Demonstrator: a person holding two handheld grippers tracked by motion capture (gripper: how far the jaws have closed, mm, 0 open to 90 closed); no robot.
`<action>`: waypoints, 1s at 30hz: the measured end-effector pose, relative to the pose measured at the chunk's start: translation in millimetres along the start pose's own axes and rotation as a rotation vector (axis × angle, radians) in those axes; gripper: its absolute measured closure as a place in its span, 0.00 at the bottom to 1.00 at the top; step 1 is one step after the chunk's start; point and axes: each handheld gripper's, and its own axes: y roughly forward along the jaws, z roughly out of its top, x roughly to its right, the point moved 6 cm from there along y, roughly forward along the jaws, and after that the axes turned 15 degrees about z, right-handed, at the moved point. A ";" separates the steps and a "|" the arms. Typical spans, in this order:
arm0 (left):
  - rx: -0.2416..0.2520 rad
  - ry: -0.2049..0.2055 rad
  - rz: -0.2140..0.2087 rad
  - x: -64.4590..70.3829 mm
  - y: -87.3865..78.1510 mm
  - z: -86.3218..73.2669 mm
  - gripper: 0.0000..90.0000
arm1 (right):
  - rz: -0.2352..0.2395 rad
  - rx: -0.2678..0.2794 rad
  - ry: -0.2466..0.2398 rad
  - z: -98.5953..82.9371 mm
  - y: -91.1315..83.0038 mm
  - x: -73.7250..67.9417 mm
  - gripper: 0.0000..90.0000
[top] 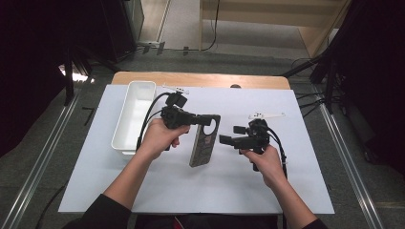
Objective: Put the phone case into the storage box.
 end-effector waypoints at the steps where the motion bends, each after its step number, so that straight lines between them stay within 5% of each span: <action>1: -0.002 0.000 -0.004 -0.1 -0.6 -1.0 0.89 | -0.001 0.001 -0.004 0.5 -0.5 -0.1 0.00; 9: -0.003 0.014 -0.039 -0.5 -3.0 -8.0 0.88 | 0.012 -0.005 -0.028 2.3 0.3 -4.3 0.00; 12: 0.003 0.026 -0.053 0.8 -4.4 -10.1 0.88 | 0.016 -0.005 -0.038 2.5 -0.3 -6.1 0.12; 30: 0.017 0.073 -0.135 9.2 -8.7 -16.1 0.88 | 0.060 0.004 -0.096 6.7 4.9 -14.2 0.14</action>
